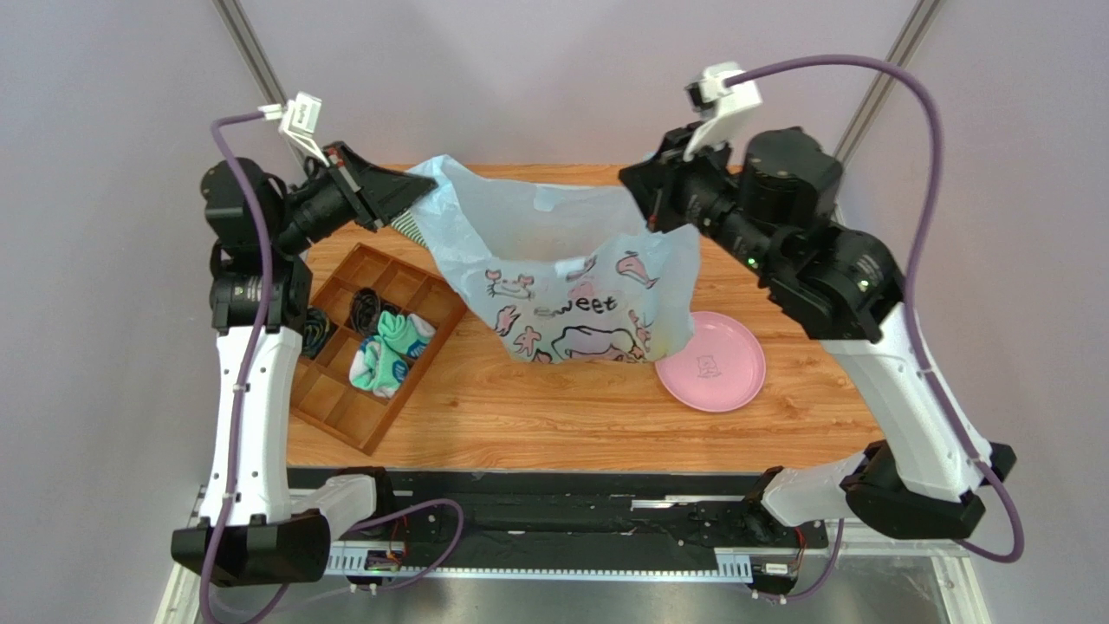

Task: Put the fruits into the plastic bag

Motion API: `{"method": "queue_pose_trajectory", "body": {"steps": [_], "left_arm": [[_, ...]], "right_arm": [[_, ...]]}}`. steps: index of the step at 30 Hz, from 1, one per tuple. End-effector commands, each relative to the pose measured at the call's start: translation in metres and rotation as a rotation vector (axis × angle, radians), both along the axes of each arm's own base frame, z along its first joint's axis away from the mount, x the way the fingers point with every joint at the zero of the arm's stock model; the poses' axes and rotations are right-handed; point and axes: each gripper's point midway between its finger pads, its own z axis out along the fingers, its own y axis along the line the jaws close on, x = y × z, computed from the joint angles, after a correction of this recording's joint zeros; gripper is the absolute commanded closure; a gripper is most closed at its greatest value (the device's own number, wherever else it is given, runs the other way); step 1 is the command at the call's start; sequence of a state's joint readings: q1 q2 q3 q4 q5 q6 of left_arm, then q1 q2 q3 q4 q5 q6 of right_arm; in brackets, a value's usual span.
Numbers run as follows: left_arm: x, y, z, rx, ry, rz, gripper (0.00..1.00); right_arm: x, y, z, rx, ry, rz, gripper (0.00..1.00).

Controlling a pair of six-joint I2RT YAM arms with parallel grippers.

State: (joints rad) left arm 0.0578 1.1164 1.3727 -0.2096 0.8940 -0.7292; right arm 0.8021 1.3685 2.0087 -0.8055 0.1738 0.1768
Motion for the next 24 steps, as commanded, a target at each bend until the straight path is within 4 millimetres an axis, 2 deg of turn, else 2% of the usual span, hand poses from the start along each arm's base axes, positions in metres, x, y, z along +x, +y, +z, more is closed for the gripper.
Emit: {"method": "queue_pose_trajectory", "body": {"steps": [1, 2, 5, 6, 8, 9, 11, 12, 14, 15, 18, 19, 20, 22, 23, 24], "left_arm": [[-0.020, -0.003, 0.048, -0.046, -0.098, -0.014, 1.00], [-0.018, -0.004, 0.046, -0.047, -0.091, -0.019, 1.00], [-0.014, -0.004, 0.035, -0.048, -0.068, -0.024, 1.00], [-0.013, -0.005, 0.032, -0.048, -0.068, -0.030, 1.00], [-0.012, -0.005, 0.019, -0.039, -0.050, -0.038, 1.00], [-0.010, -0.005, 0.006, -0.035, -0.022, -0.041, 1.00], [-0.007, -0.004, -0.009, -0.005, -0.012, -0.037, 1.00], [-0.004, -0.003, -0.029, 0.004, 0.034, -0.035, 1.00], [-0.001, -0.002, -0.049, 0.042, 0.052, -0.034, 1.00], [0.001, 0.000, -0.065, 0.054, 0.101, -0.027, 1.00], [0.002, 0.005, -0.084, 0.114, 0.117, 0.002, 1.00], [0.003, 0.008, -0.086, 0.147, 0.092, 0.016, 1.00], [0.001, 0.010, -0.086, 0.163, 0.077, 0.030, 1.00], [0.001, 0.017, -0.087, 0.201, 0.053, 0.074, 0.88], [-0.002, 0.018, -0.084, 0.211, 0.033, 0.087, 0.79], [-0.002, 0.020, -0.083, 0.221, 0.021, 0.103, 0.54]], "right_arm": [[0.014, -0.028, -0.006, -0.034, -0.004, -0.082, 1.00], [0.022, -0.032, -0.025, -0.058, 0.031, -0.103, 1.00], [0.030, -0.041, -0.043, -0.066, 0.058, -0.140, 1.00], [0.033, -0.041, -0.058, -0.089, 0.083, -0.146, 1.00], [0.036, -0.047, -0.069, -0.097, 0.103, -0.170, 1.00], [0.037, -0.047, -0.081, -0.113, 0.125, -0.174, 1.00], [0.037, -0.046, -0.091, -0.114, 0.147, -0.166, 1.00], [0.038, -0.042, -0.101, -0.123, 0.164, -0.156, 1.00], [0.037, -0.036, -0.115, -0.127, 0.197, -0.132, 1.00], [0.038, -0.034, -0.119, -0.130, 0.207, -0.125, 1.00], [0.039, -0.028, -0.137, -0.145, 0.247, -0.107, 1.00], [0.039, -0.026, -0.141, -0.147, 0.257, -0.103, 0.97], [0.038, -0.025, -0.143, -0.148, 0.263, -0.097, 0.90], [0.037, -0.023, -0.142, -0.137, 0.262, -0.085, 0.80], [0.036, -0.022, -0.142, -0.133, 0.261, -0.081, 0.66], [0.036, -0.022, -0.141, -0.127, 0.258, -0.076, 0.58]]}}
